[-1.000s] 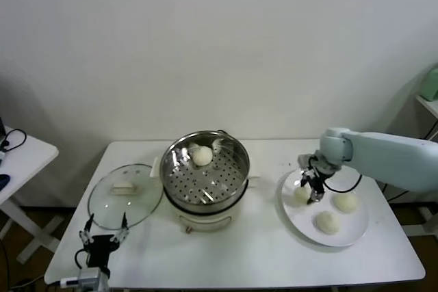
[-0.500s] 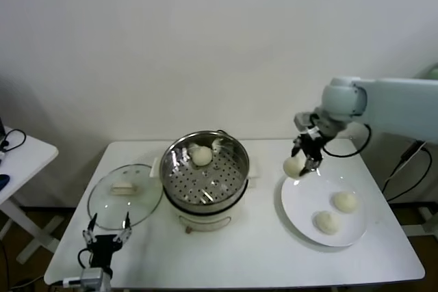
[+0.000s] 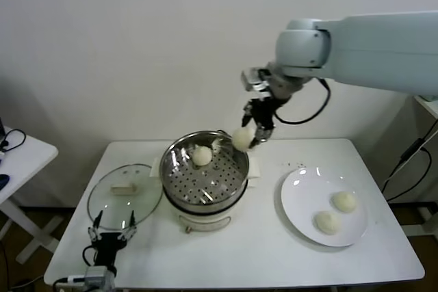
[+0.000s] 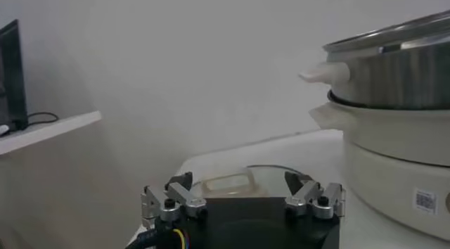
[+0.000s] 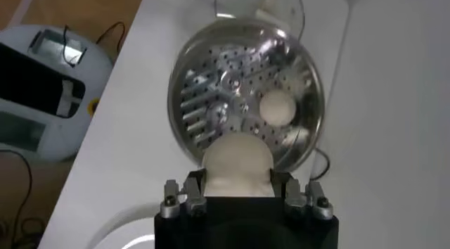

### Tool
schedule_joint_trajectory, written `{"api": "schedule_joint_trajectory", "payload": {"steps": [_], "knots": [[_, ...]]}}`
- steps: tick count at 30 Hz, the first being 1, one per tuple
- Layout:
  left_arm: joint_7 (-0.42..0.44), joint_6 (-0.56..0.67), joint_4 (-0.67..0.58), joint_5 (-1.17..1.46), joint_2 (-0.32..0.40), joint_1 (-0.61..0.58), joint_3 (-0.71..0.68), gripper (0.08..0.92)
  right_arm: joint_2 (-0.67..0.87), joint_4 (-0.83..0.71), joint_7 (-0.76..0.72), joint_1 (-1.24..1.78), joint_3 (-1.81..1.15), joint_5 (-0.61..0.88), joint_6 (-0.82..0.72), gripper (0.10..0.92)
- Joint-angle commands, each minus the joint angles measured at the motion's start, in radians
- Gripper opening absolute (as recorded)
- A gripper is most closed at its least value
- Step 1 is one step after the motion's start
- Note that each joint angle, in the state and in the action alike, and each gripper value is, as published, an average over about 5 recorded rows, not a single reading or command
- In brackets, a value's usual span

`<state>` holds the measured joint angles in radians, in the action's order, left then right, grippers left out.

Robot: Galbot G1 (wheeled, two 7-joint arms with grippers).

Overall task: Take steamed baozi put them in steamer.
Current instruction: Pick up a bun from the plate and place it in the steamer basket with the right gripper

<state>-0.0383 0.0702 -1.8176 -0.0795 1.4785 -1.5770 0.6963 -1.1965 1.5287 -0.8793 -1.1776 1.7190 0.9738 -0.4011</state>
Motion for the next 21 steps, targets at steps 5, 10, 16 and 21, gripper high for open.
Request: {"api": "schedule_joint_trajectory", "payload": {"steps": [5, 10, 16, 21], "knots": [[0.0, 0.001, 0.003, -0.001, -0.008, -0.002, 0.006, 0.823, -0.292, -0.185, 0.136, 0.294, -0.105, 0.024, -0.114, 0.619], [0.0, 0.001, 0.005, 0.0, -0.009, -0.004, 0.018, 0.823, -0.319, -0.267, 0.14, 0.398, -0.11, -0.03, -0.118, 0.619], [0.0, 0.004, 0.012, 0.0, -0.009, -0.005, 0.022, 0.823, -0.328, -0.321, 0.14, 0.476, -0.114, -0.083, -0.12, 0.619], [0.0, 0.005, 0.015, -0.002, -0.007, -0.003, 0.019, 0.823, -0.326, -0.346, 0.146, 0.515, -0.119, -0.113, -0.122, 0.619]]}}
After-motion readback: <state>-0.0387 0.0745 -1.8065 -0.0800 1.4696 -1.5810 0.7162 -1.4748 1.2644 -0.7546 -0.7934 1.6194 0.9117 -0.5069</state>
